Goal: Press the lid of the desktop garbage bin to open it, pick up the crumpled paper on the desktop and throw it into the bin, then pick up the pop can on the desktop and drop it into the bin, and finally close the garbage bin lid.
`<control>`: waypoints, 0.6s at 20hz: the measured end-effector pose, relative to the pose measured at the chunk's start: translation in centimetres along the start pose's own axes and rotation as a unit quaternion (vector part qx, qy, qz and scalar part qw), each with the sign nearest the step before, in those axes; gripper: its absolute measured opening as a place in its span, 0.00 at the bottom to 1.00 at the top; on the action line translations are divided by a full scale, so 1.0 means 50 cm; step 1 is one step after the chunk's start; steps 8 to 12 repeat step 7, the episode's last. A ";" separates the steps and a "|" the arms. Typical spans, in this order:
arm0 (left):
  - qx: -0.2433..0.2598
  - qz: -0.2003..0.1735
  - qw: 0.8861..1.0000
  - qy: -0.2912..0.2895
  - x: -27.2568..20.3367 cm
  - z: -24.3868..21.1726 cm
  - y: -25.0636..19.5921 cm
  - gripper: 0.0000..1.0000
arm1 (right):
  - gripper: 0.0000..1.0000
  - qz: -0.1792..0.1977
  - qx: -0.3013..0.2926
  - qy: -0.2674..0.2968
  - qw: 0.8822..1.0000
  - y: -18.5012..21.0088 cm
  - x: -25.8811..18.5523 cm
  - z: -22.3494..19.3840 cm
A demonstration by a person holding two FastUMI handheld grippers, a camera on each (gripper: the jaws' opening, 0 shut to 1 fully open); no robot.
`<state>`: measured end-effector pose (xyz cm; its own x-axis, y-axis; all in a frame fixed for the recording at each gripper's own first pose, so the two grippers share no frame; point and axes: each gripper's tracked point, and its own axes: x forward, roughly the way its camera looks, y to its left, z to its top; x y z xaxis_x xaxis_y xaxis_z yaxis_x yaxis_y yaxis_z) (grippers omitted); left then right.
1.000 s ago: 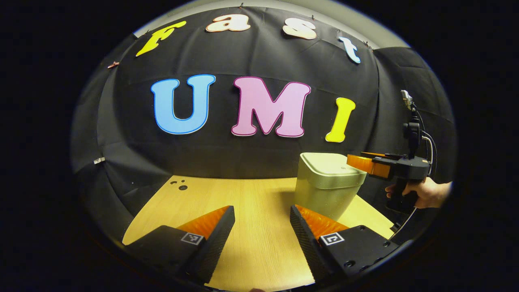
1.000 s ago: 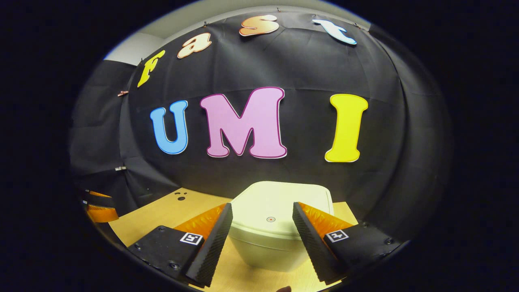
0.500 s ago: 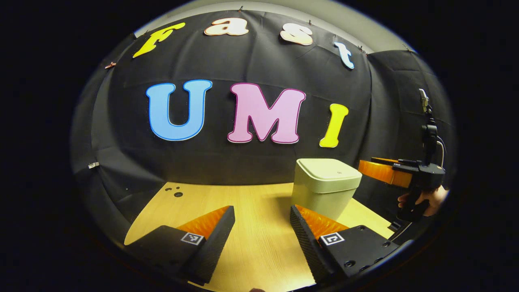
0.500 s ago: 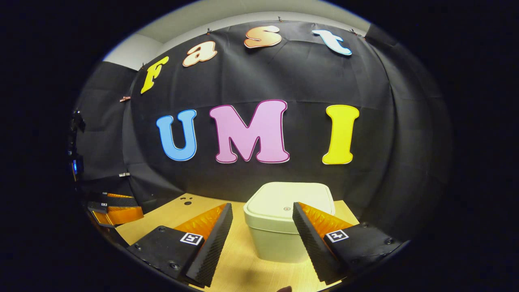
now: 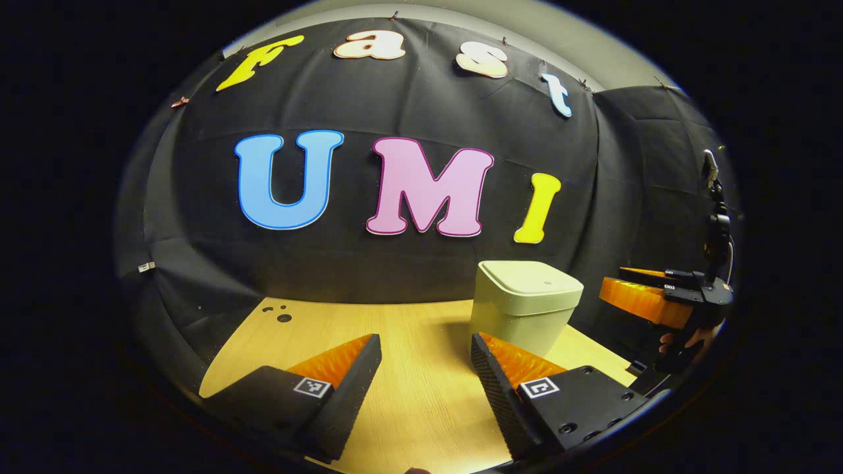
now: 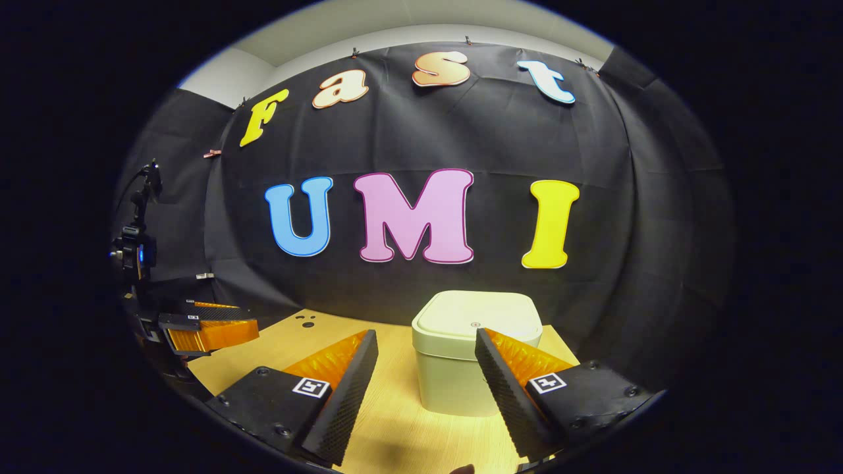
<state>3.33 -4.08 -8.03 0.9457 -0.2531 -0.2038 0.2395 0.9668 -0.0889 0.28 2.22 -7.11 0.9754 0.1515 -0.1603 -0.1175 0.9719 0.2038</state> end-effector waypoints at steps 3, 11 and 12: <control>-0.001 0.002 1.000 0.003 0.006 -0.007 -0.007 0.89 | 0.94 0.003 -0.010 0.000 1.000 -0.005 -0.008 -0.005; -0.008 0.014 1.000 0.005 0.011 -0.011 -0.015 0.89 | 0.94 0.016 -0.014 0.002 1.000 -0.013 -0.014 -0.007; -0.008 0.014 1.000 0.005 0.011 -0.011 -0.015 0.89 | 0.94 0.016 -0.014 0.002 1.000 -0.013 -0.014 -0.007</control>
